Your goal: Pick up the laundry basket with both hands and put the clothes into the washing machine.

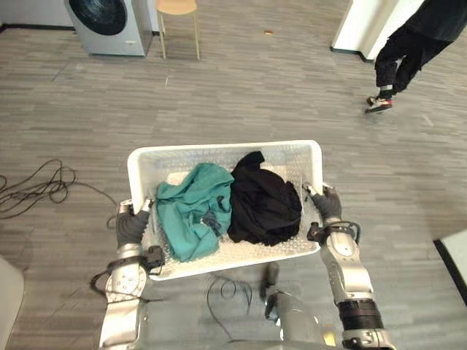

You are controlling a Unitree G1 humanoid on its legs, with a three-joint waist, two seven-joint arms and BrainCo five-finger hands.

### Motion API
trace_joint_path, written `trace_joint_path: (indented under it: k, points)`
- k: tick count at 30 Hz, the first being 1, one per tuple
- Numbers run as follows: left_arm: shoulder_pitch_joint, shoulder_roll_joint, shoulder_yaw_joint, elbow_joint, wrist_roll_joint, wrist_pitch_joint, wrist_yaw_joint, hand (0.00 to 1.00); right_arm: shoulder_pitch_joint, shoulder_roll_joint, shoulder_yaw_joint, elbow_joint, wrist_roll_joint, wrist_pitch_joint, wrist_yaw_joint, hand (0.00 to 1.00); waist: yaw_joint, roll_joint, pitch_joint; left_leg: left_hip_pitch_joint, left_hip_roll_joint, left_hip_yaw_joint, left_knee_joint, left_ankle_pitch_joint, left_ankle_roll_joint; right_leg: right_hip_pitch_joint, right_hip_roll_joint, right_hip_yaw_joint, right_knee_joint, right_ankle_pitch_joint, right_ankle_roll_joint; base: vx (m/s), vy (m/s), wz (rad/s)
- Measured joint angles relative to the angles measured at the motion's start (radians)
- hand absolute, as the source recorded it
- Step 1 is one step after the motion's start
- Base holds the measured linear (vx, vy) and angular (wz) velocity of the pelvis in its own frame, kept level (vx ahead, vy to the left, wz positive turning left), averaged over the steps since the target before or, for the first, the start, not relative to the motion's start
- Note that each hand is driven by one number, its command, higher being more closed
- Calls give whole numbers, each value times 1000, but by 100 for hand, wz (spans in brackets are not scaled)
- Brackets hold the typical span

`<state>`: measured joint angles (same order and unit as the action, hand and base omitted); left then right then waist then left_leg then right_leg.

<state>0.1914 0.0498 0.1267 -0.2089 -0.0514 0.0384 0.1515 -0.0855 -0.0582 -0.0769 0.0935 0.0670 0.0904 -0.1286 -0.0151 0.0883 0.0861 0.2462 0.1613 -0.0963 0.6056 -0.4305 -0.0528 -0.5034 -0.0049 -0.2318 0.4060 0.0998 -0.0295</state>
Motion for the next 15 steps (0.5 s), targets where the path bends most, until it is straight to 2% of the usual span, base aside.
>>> trace_joint_path:
  k: [1,2,3,4,5,6,7,8,9,10,11,12,13,14,15]
  points:
    - [2,-36,-5,6,17,3,-2,100,2,-21,0,-1,0,9,0,100,6,30,6,-98,35,42,242,246,-21,23,24,-8,88,-106,-9,853,-102,-17]
    - [14,-43,-3,12,18,2,-5,100,5,-27,5,-1,0,9,-1,100,26,40,11,-151,68,85,340,520,-37,85,47,5,76,-153,-8,1030,-114,-37]
    - [16,-46,-8,13,17,-1,-8,100,6,-33,1,-2,-1,8,-9,100,34,49,12,-261,120,100,522,565,-16,179,77,12,10,-180,-12,1019,-70,-27]
    - [8,-38,-15,12,17,-6,-8,100,6,-31,-1,-5,-1,4,-26,100,47,39,20,-396,137,111,690,418,27,278,91,18,-58,-183,-16,823,-27,-14]
    - [8,-33,-14,12,17,-6,-8,100,7,-30,-1,-6,-1,4,-26,100,57,28,25,-446,132,127,726,363,59,333,90,30,-96,-183,-16,817,18,-6]
    - [9,-27,-15,11,15,-7,-8,100,8,-26,0,-12,0,4,-26,100,68,4,37,-534,112,165,713,273,90,447,68,43,-174,-184,-15,645,41,-2]
    - [9,-27,-17,7,15,-7,-9,100,13,-25,0,-24,0,4,-26,100,79,-5,40,-579,106,187,676,235,96,492,53,43,-206,-185,-15,790,89,0]
    - [9,-25,-13,-13,14,-13,-13,100,7,-26,2,-40,1,-5,-26,100,91,-27,51,-659,87,222,553,186,96,566,20,44,-254,-202,-9,756,137,-1]
    - [8,-25,-8,-34,14,-24,-14,100,-11,-25,4,-40,2,-17,-26,100,104,-47,64,-711,65,243,411,182,94,617,-17,47,-279,-235,18,893,222,-9]
    - [9,-29,-6,-57,13,-29,-12,100,-30,-28,2,-37,3,-32,-26,100,114,-47,65,-759,49,231,163,206,58,663,-45,51,-303,-272,66,894,311,-26]
    - [21,-36,-3,-77,12,-35,3,100,-47,-28,6,-23,3,-44,-25,100,127,-25,63,-760,45,198,-96,290,1,708,-54,61,-310,-311,113,742,301,-38]
    - [27,-37,-6,-77,11,-37,6,100,-46,-19,6,-12,3,-47,-25,100,138,-30,63,-744,41,203,-95,395,9,735,-64,80,-307,-333,130,746,341,-26]
    - [32,-11,-3,-72,11,-31,13,100,-48,5,5,23,3,-44,-27,100,134,-82,61,-731,-12,215,-44,317,39,744,-123,91,-262,-340,127,586,272,3]
    - [32,-6,-3,-72,11,-24,18,100,-47,13,4,28,3,-44,-25,100,128,-88,61,-734,-30,209,16,286,83,727,-142,98,-178,-331,133,760,363,17]
    - [38,-7,-6,-73,11,-22,22,100,-46,12,4,38,3,-45,-24,100,131,-88,61,-738,-39,204,96,273,122,696,-165,103,-46,-324,155,757,360,8]
